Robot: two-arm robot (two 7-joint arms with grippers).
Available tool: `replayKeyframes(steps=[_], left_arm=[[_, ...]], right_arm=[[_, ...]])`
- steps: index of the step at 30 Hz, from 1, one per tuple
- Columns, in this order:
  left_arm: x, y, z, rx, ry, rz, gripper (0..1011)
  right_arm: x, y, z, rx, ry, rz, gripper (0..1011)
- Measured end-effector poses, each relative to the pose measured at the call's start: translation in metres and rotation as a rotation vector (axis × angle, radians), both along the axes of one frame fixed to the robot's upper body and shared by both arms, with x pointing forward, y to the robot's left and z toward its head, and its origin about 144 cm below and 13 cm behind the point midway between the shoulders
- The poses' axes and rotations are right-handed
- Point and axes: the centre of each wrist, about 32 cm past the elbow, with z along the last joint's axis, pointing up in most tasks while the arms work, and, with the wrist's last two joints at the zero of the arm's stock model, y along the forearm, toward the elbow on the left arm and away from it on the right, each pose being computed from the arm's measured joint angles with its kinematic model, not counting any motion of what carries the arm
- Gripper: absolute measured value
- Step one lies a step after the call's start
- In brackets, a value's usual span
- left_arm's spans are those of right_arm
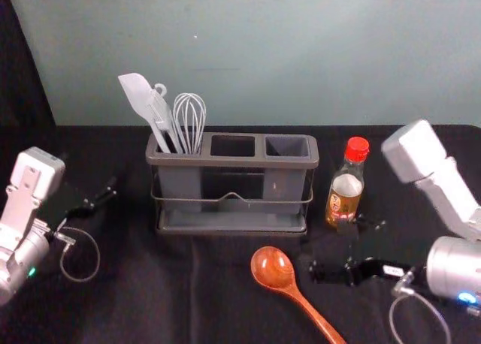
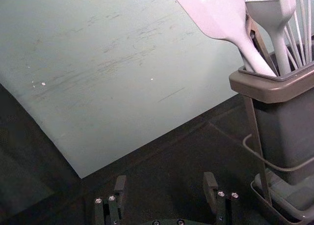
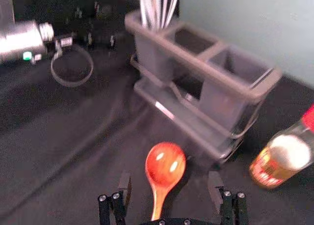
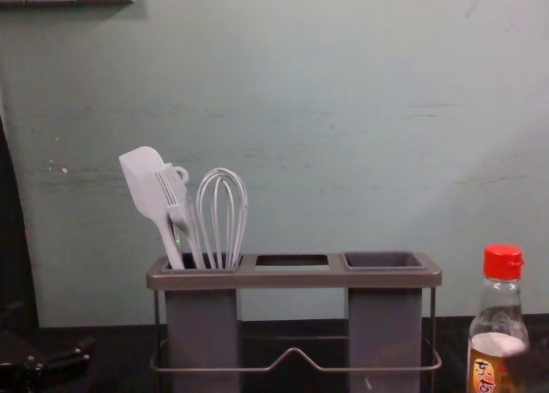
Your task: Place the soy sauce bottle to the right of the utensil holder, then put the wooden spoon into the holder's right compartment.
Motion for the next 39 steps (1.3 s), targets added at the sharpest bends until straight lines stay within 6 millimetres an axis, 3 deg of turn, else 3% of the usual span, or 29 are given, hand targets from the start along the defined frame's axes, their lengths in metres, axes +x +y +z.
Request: replayKeyframes(steps=[17,39], left_arm=[[0.0,0.0,0.0,0.0,0.0,0.0,1011],[0.0,0.0,0.0,0.0,0.0,0.0,1011]], right_arm=[[0.05,0.05,-0.008,-0.23,0.151,0.014,1004],[0.072,0.091,-0.018,-0.289,0.198,0.033,1004]])
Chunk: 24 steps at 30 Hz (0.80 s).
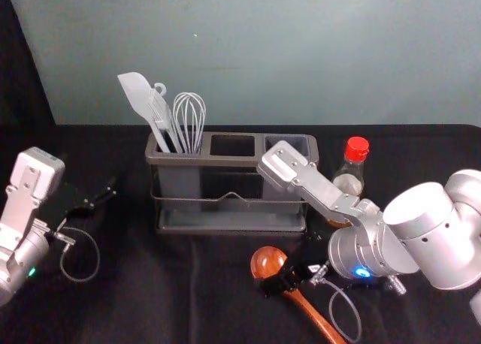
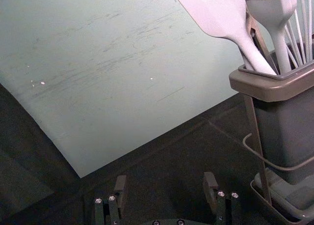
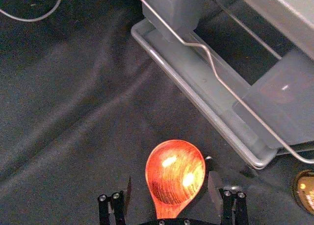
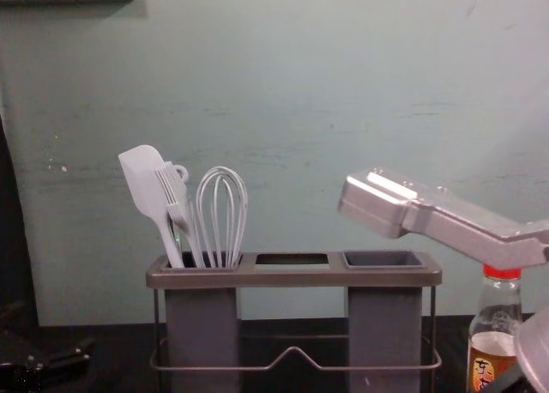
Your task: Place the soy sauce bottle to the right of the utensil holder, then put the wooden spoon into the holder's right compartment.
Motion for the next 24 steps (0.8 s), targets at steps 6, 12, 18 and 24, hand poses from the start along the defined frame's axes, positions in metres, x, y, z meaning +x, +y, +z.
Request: replayKeyframes(steps=[6,12,18,24], left_arm=[[0.0,0.0,0.0,0.0,0.0,0.0,1011],[0.0,0.0,0.0,0.0,0.0,0.0,1012],[0.0,0.0,0.0,0.0,0.0,0.0,1011],[0.0,0.0,0.0,0.0,0.0,0.0,1011]], right_arm=[[0.003,0.005,-0.005,-0.002,0.013,-0.003,1004],[0.006,0.007,-0.01,-0.006,0.022,-0.012,1004],[0.008,0.008,-0.013,-0.011,0.024,-0.018,1004],[0.009,0.007,-0.015,-0.013,0.027,-0.027,1004]])
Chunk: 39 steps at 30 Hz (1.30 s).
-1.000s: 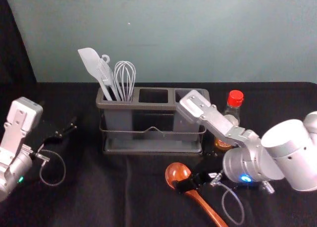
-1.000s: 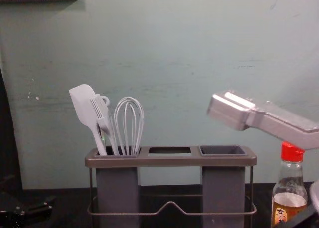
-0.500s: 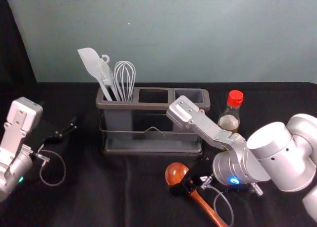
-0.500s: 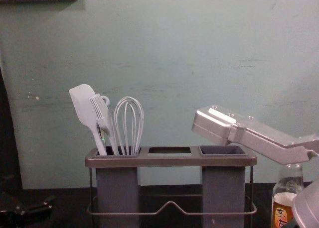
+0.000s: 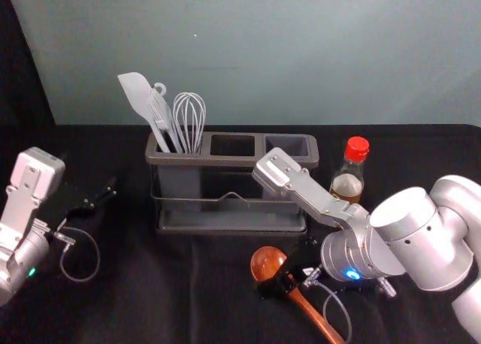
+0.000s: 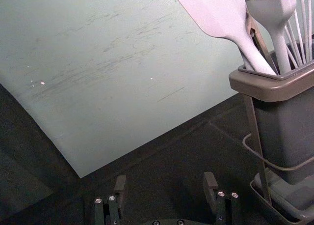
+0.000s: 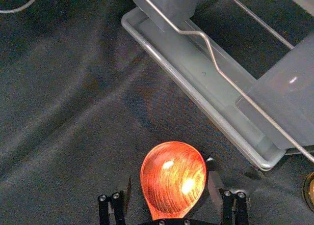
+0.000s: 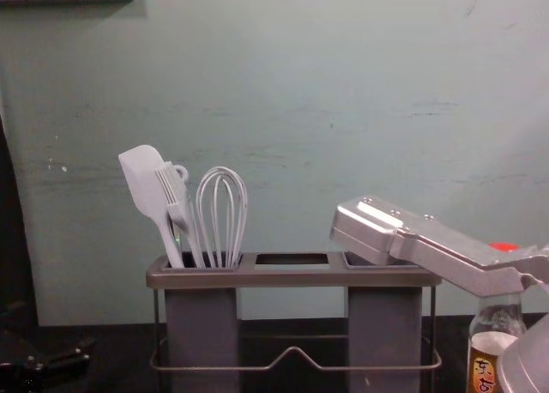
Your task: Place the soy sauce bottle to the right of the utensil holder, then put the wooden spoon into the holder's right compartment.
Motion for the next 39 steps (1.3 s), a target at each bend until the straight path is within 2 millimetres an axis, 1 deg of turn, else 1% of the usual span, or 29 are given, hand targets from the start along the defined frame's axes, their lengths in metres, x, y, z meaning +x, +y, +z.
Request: replayKeyframes(steps=[20,39], left_arm=[[0.0,0.0,0.0,0.0,0.0,0.0,1011],[0.0,0.0,0.0,0.0,0.0,0.0,1011]], right_arm=[[0.009,0.003,-0.008,0.001,0.017,0.001,1004],[0.01,0.007,-0.011,-0.028,-0.002,0.004,1004]])
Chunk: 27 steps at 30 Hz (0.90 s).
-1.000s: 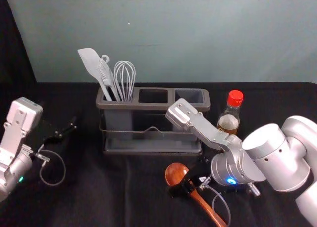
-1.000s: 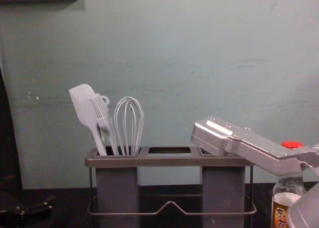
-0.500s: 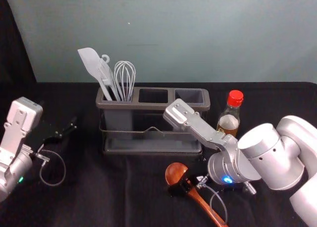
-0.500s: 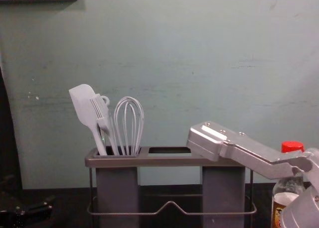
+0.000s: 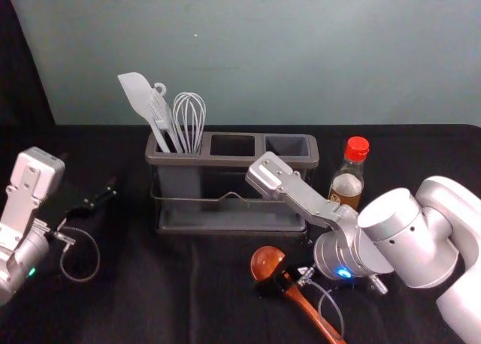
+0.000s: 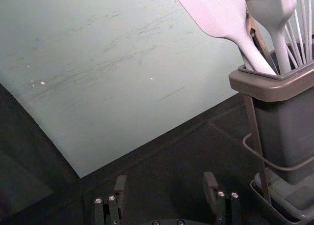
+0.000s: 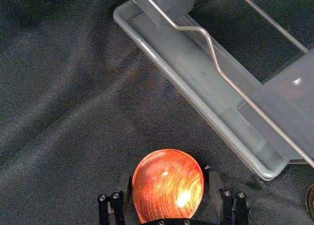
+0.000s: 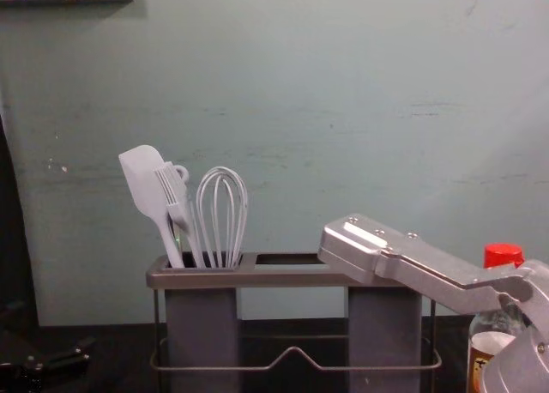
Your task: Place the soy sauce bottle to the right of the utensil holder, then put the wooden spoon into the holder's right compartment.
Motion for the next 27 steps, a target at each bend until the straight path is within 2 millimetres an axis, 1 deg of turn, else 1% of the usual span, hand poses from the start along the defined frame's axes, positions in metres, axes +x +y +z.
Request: replayKeyframes(steps=[13,16,18,21,27], left_arm=[[0.0,0.0,0.0,0.0,0.0,0.0,1011],[0.0,0.0,0.0,0.0,0.0,0.0,1011],[0.0,0.0,0.0,0.0,0.0,0.0,1011],[0.0,0.0,0.0,0.0,0.0,0.0,1011],[0.0,0.0,0.0,0.0,0.0,0.0,1012]], right_arm=[[-0.0002,-0.0002,0.0006,0.001,0.001,0.0,1000],[-0.0002,-0.0002,0.0006,0.001,0.001,0.0,956],[-0.0003,-0.0002,0.0007,0.001,0.001,0.0,886],[-0.0003,-0.0003,0.0008,0.001,0.001,0.0,842],[-0.0004,-0.0002,0.0009,0.002,0.001,0.0,842]])
